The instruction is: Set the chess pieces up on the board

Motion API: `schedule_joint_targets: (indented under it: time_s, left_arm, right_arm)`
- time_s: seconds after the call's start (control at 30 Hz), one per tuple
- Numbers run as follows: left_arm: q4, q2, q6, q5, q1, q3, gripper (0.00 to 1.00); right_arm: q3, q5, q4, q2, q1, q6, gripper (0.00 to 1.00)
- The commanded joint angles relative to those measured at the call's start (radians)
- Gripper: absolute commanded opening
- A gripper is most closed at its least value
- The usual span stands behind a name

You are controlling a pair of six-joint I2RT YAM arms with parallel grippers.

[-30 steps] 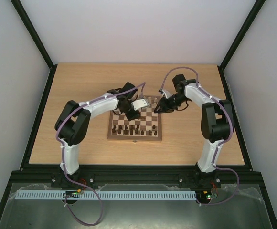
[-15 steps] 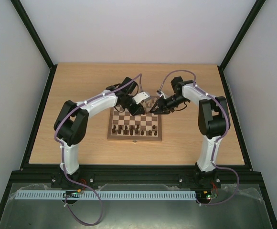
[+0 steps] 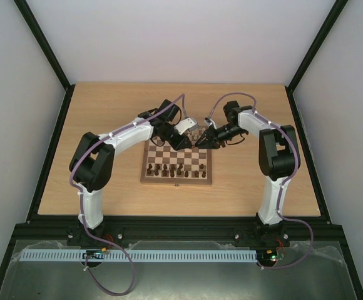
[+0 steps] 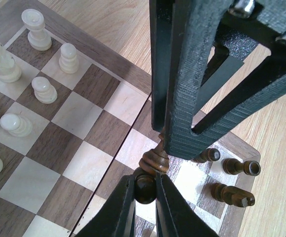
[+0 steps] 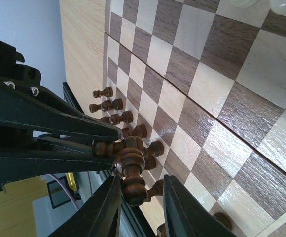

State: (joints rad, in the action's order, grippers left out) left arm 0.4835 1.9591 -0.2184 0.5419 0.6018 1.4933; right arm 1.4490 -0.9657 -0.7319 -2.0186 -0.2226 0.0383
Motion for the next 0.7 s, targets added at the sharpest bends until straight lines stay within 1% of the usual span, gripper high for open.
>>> schedule_joint_targets:
  time_s: [0.0,0.13,0.4,0.5,0.57,0.67]
  left_arm:
    - [-0.006,-0.037,0.01,0.022,0.008,0.035,0.04]
    - [-0.011,-0.035,0.01,0.021,0.011,0.035,0.04]
    - [-0.008,-0.037,-0.001,0.024,0.011,0.034,0.04]
    - [-0.007,-0.036,-0.002,0.019,0.011,0.035,0.04]
    - [-0.004,-0.037,-0.004,0.009,0.011,0.034,0.04]
    - [0.011,-0.044,-0.016,-0.015,0.007,0.023,0.04]
  right_arm:
    - [0.011,-0.051,-0.009,-0.02,-0.005,-0.011,0.22]
    - [0.009,-0.06,-0.009,-0.022,-0.006,-0.01,0.17]
    - [0.013,-0.077,-0.006,-0.028,-0.005,-0.008,0.14]
    - [0.019,-0.076,-0.008,-0.027,-0.007,-0.001,0.09]
    - [0.03,-0.056,-0.02,-0.023,-0.007,0.013,0.08]
    - [0.055,0.019,-0.054,-0.003,-0.005,0.057,0.07]
